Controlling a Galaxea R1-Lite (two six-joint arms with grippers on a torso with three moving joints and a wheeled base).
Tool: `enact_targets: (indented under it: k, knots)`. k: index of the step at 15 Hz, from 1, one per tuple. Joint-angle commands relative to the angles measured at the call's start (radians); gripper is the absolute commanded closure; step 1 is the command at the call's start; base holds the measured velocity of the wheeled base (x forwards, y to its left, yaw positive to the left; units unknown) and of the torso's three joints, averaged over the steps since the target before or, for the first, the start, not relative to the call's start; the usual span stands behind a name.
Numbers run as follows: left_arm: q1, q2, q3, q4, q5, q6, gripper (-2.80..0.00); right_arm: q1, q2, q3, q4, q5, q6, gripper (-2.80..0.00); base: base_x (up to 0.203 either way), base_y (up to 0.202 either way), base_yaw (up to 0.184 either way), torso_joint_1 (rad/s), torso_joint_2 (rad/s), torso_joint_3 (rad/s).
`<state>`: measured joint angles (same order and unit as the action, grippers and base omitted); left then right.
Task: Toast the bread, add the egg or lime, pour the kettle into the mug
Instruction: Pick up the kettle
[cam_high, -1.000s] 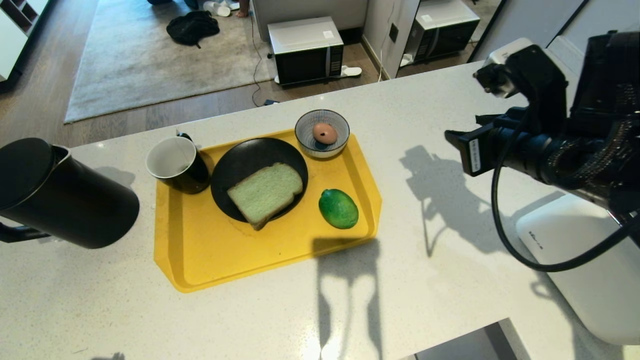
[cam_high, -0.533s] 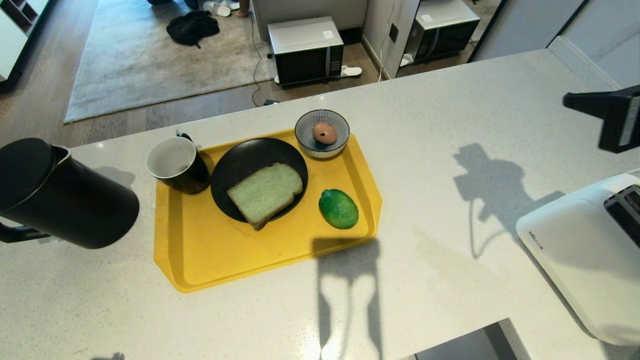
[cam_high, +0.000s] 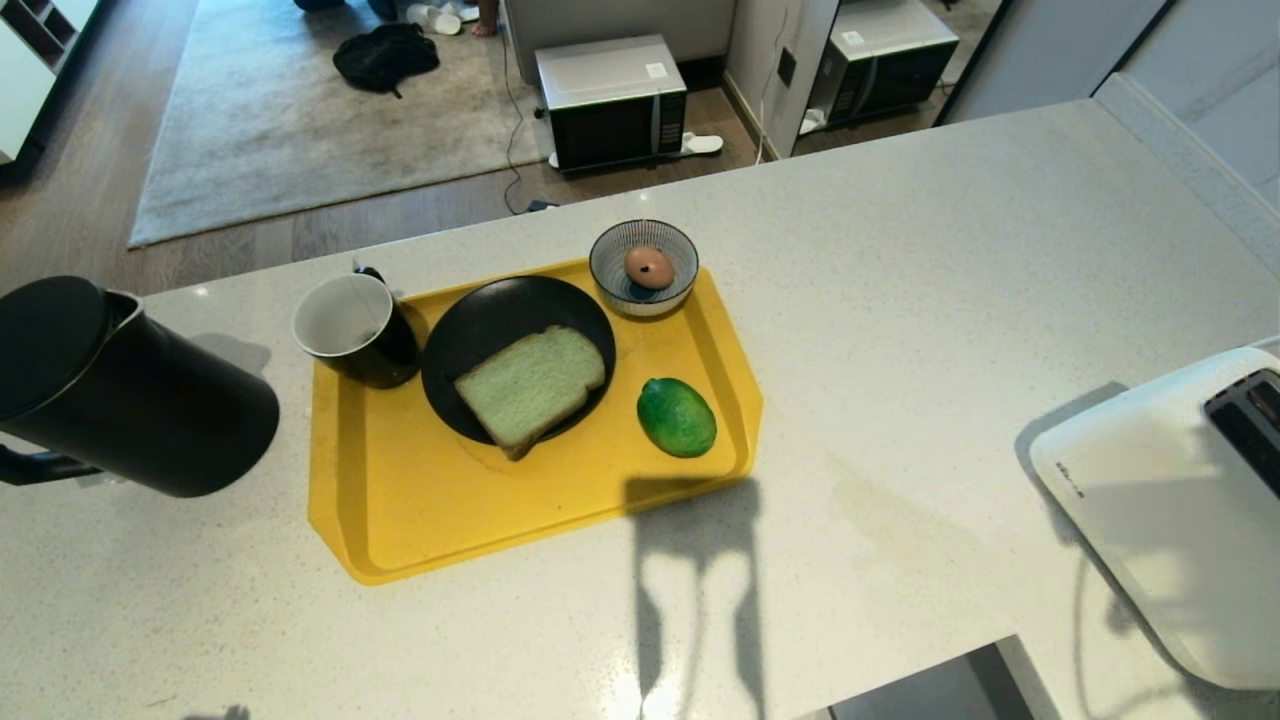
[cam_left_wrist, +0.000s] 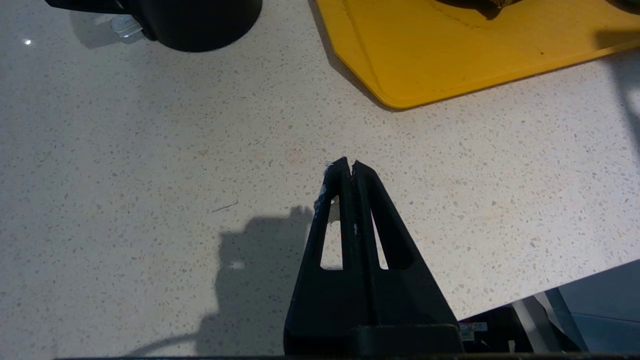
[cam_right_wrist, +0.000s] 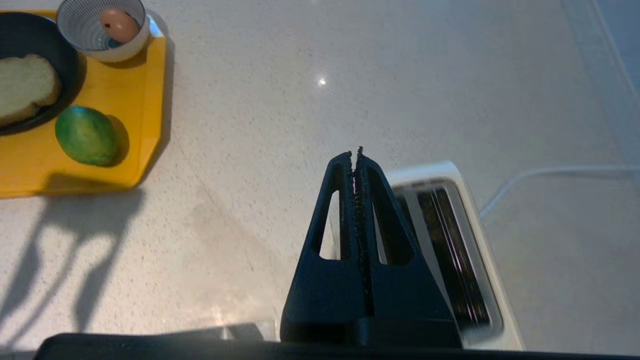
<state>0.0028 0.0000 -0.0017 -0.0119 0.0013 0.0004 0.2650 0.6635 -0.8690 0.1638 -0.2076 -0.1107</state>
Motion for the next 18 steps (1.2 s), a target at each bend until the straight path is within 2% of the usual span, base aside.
enact_targets:
  k: [1,4,6,8,11,13,18]
  knots:
    - [0.000,0.000,0.000,0.000,0.000,0.000,0.00,-0.018,-0.196,0.111,0.006,-0.005,-0.001,0.00,0.000,0.000,0.000,0.000,0.00,0.000]
    - [0.000,0.000,0.000,0.000,0.000,0.000,0.00,-0.057,-0.379,0.290,0.074,-0.013,0.018,0.00,0.000,0.000,0.000,0.000,0.00,0.000]
    - [0.000,0.000,0.000,0.000,0.000,0.000,0.00,-0.072,-0.391,0.362,0.111,-0.031,0.114,0.00,0.000,0.000,0.000,0.000,0.00,0.000]
    - [0.000,0.000,0.000,0.000,0.000,0.000,0.00,-0.113,-0.391,0.394,0.115,-0.021,0.137,0.00,0.000,0.000,0.000,0.000,0.00,0.000]
    - [0.000,0.000,0.000,0.000,0.000,0.000,0.00,-0.232,-0.439,0.480,0.115,0.097,0.140,0.00,0.000,0.000,0.000,0.000,0.00,0.000]
    - [0.000,0.000,0.000,0.000,0.000,0.000,0.00,-0.266,-0.504,0.563,0.119,0.181,0.133,0.00,0.000,0.000,0.000,0.000,0.00,0.000]
    - [0.000,0.000,0.000,0.000,0.000,0.001,0.00,-0.271,-0.648,0.626,0.189,0.209,0.127,0.00,0.000,0.000,0.000,0.000,0.00,0.000]
